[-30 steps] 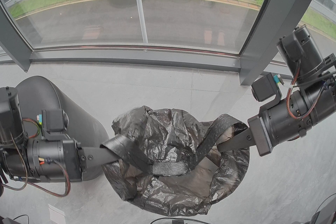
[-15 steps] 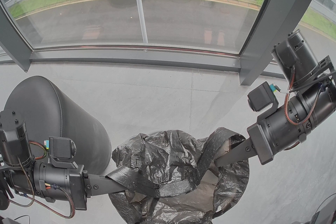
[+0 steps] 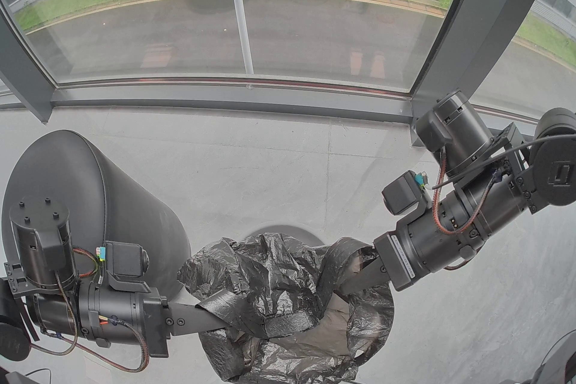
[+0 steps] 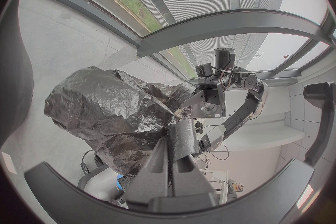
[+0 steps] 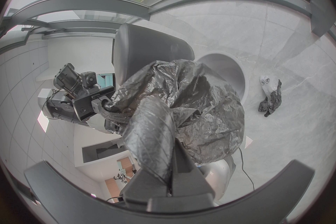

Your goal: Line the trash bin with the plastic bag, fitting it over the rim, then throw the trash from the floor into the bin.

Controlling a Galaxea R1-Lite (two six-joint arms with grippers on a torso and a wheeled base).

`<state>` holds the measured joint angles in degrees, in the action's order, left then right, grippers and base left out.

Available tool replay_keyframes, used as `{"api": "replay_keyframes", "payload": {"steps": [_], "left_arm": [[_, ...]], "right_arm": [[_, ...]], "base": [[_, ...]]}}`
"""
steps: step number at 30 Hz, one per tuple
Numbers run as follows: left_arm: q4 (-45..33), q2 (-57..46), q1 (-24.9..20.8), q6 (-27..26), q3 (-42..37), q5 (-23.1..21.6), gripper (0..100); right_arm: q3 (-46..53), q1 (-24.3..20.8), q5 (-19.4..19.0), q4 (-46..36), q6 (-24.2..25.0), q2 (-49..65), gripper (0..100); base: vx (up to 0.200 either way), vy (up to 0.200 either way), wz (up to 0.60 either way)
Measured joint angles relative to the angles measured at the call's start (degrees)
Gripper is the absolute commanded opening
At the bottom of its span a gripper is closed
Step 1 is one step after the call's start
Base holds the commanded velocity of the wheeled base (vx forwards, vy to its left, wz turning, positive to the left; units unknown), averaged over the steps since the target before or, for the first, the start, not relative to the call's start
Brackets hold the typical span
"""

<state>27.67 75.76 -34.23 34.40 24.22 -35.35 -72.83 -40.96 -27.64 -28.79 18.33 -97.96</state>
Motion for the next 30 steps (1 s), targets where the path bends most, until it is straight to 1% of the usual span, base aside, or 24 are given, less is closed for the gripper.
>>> {"api": "replay_keyframes", "payload": {"steps": [2, 9, 14, 25, 30], "left_arm": [[1.04, 1.0, 0.17, 0.0, -0.05, 0.0, 0], [6.46, 6.6, 1.22, -0.13, -0.55, 0.0, 0], [9.83, 11.14, 2.65, -0.13, -0.69, 0.02, 0], [19.48, 22.19, 5.38, -0.02, -0.27, -0.15, 0], [23.87, 26.31, 8.11, 0.0, 0.05, -2.55, 0]], "right_arm": [[0.43, 0.34, -0.06, 1.54, 0.0, -0.82, 0], [3.82, 2.44, -0.46, 11.8, 0.02, -4.0, 0], [5.0, 3.71, -1.4, 14.48, 0.02, -6.91, 0], [5.38, 5.55, -1.69, 22.72, 0.09, -13.12, 0], [5.38, 6.12, -1.71, 25.27, 0.13, -15.54, 0]], "base": [[0.0, 0.0, 0.0], [0.0, 0.0, 0.0], [0.0, 0.0, 0.0], [0.0, 0.0, 0.0], [0.0, 0.0, 0.0]]}}
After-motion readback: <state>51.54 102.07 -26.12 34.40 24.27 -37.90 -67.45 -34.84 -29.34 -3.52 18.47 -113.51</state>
